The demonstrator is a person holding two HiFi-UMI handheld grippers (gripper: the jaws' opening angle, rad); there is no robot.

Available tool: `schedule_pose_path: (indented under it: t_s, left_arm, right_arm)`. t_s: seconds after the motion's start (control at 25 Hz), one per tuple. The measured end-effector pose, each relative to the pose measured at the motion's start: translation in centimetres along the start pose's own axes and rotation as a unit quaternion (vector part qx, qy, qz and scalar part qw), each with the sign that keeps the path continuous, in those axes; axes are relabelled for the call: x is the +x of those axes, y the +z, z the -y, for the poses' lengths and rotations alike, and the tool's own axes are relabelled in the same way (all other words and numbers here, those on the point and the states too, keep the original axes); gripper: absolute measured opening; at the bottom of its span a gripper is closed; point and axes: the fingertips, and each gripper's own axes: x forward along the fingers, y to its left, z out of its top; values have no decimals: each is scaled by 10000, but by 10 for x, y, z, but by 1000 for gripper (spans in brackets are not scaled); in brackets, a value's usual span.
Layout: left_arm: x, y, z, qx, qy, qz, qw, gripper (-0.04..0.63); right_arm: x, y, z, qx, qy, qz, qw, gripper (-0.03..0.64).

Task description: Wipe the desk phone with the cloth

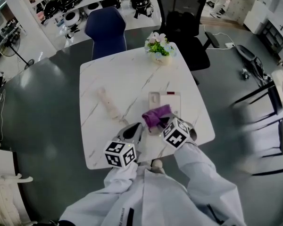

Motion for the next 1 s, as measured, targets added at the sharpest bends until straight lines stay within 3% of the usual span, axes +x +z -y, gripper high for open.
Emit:
schedule_pose_path:
  t_s: [1.0]
  left_arm:
    - [-17, -2, 1, -12, 6, 95, 10000, -2]
  right_arm:
    - [-4, -22, -47, 68, 556, -247, 9981, 34]
